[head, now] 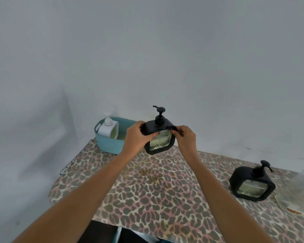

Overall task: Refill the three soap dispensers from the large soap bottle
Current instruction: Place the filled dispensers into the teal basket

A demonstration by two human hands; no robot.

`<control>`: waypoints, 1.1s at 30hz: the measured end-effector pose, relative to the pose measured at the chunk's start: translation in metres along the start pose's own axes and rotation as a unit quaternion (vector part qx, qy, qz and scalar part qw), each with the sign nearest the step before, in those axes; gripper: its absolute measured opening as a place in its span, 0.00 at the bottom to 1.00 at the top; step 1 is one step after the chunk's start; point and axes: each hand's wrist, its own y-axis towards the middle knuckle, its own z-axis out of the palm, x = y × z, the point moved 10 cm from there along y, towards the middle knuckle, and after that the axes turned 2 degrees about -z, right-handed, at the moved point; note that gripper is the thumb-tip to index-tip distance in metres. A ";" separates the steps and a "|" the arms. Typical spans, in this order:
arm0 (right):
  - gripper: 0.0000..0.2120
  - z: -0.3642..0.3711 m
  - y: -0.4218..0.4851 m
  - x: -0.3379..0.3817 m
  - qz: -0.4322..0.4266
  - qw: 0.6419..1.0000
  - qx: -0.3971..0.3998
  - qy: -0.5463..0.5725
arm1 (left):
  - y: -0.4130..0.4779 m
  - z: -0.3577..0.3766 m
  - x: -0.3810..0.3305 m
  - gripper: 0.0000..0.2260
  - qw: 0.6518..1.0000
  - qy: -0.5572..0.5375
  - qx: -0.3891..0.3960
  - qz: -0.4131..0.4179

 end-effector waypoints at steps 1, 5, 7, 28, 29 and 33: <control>0.04 0.010 0.007 0.007 -0.010 1.000 0.005 0.000 | 0.004 -0.009 0.001 0.16 1.000 0.002 -0.011 0.002; 0.02 0.048 0.033 0.022 -0.016 1.000 0.022 0.016 | 0.021 -0.041 0.010 0.16 0.998 0.005 -0.055 0.006; 0.02 0.069 0.044 0.027 -0.018 0.999 0.031 0.021 | 0.031 -0.053 0.019 0.16 0.997 0.010 -0.070 -0.006; 0.09 0.213 0.080 0.000 0.003 0.990 0.125 -0.065 | 0.067 -0.059 0.125 0.20 0.979 0.148 -0.089 -0.109; 0.09 0.217 0.080 -0.002 0.010 0.989 0.130 -0.072 | 0.067 -0.058 0.127 0.21 0.975 0.170 -0.089 -0.111; 0.08 0.237 0.081 -0.006 0.018 0.982 0.165 -0.089 | 0.065 -0.057 0.137 0.23 0.972 0.184 -0.088 -0.121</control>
